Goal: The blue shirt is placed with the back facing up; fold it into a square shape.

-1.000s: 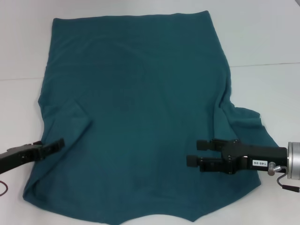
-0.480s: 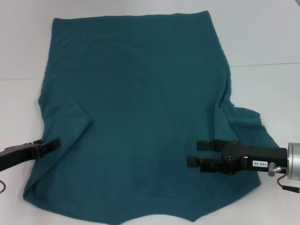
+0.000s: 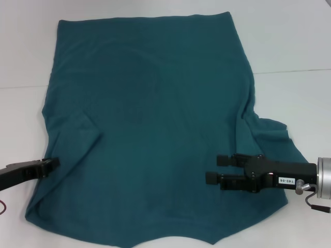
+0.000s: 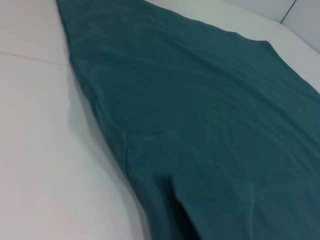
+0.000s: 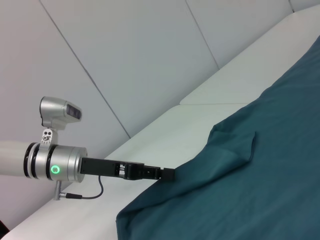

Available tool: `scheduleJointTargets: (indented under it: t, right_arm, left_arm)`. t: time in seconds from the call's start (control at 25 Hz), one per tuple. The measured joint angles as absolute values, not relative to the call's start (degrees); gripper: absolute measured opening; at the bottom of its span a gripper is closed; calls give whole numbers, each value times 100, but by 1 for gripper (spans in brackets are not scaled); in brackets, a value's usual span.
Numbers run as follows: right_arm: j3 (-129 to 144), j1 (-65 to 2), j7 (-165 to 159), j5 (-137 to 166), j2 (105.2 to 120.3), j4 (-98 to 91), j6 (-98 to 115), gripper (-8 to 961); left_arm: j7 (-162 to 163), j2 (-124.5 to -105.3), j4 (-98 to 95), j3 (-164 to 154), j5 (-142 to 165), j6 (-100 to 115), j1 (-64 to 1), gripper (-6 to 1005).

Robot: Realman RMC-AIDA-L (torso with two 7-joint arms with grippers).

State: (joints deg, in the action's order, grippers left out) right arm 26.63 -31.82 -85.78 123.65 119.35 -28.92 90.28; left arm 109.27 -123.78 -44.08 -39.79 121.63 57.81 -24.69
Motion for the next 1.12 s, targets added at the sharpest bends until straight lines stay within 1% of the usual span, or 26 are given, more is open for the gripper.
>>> scheduleJointTargets:
  t: [0.36,0.56,0.76,1.12]
  right_arm:
    - [2663,-3180,-8578,12357,11935,-2891,9035,909]
    - [2663,-3175,-8565,12357,11935,-2891,9036,909]
    - [2663,-3173,-8556,12357,11935,-2892,9016,909]
    - [2663,-3173,-8552,12358,11935,-2900,9006,909]
  left_arm:
    - [10986,-12383,-4517,-3990,12164,6093,-2470,105]
    - [10987,-12384,-4555,-3991,12162,6434,-2470,-3]
    - [10979,-12392,-4513,-4130,12161,6630,-2469,1]
    - [10986,-12388,-4478,-4347,12344,7120,-2557,100]
